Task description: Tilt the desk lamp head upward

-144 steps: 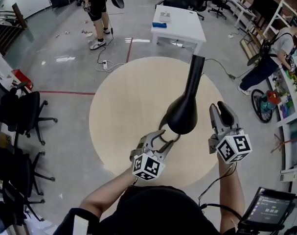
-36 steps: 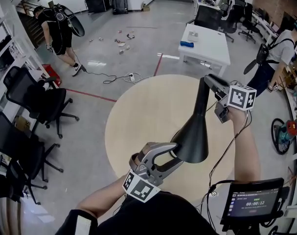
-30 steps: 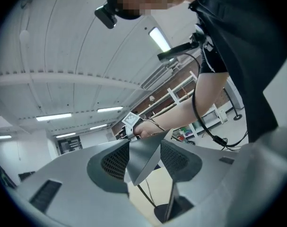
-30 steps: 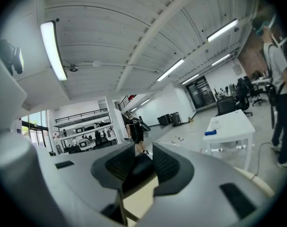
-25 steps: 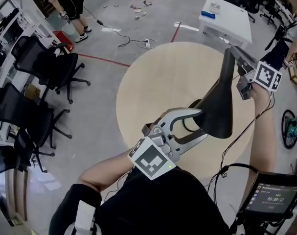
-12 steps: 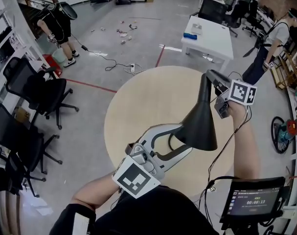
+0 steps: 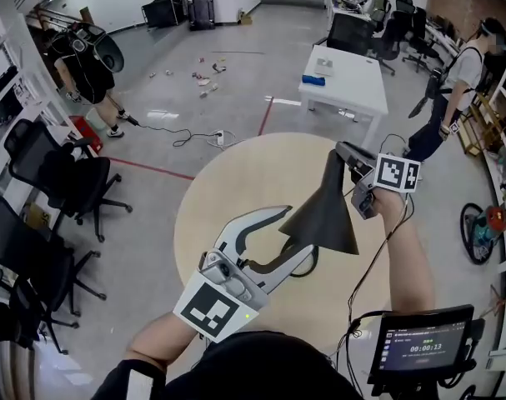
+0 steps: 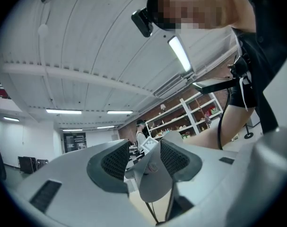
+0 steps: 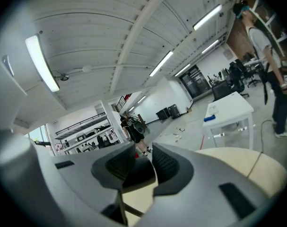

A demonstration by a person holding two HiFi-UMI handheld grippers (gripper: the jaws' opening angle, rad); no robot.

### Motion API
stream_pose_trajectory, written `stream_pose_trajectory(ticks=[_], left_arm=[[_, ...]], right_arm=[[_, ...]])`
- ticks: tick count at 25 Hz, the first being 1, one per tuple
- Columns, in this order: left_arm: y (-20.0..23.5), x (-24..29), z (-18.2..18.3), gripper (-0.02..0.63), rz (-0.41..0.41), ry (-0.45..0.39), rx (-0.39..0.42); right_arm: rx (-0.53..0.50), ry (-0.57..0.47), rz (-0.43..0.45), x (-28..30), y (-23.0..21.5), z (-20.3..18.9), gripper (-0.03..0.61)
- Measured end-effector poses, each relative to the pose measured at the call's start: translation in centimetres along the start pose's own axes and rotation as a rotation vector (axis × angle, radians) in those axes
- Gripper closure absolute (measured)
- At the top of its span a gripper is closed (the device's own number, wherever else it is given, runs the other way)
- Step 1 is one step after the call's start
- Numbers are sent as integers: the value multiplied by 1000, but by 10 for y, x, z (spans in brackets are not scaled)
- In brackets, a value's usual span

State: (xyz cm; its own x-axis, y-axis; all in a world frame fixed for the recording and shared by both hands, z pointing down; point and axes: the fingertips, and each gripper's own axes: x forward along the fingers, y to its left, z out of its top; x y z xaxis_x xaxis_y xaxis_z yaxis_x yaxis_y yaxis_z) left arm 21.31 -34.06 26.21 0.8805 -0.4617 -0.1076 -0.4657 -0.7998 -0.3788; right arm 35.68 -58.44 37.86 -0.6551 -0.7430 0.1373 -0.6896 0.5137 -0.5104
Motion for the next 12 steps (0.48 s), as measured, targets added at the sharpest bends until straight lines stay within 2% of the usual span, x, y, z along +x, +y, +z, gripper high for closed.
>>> stream_pose_trajectory(ticks=[4,12], left_arm=[[11,-1,2,399,18,-7,-21],[21,4,13,399,21,-24,1]], right_arm=[[56,-17,20,-1,-1,-5,462],[91,-4,34,2,0,-11,469]])
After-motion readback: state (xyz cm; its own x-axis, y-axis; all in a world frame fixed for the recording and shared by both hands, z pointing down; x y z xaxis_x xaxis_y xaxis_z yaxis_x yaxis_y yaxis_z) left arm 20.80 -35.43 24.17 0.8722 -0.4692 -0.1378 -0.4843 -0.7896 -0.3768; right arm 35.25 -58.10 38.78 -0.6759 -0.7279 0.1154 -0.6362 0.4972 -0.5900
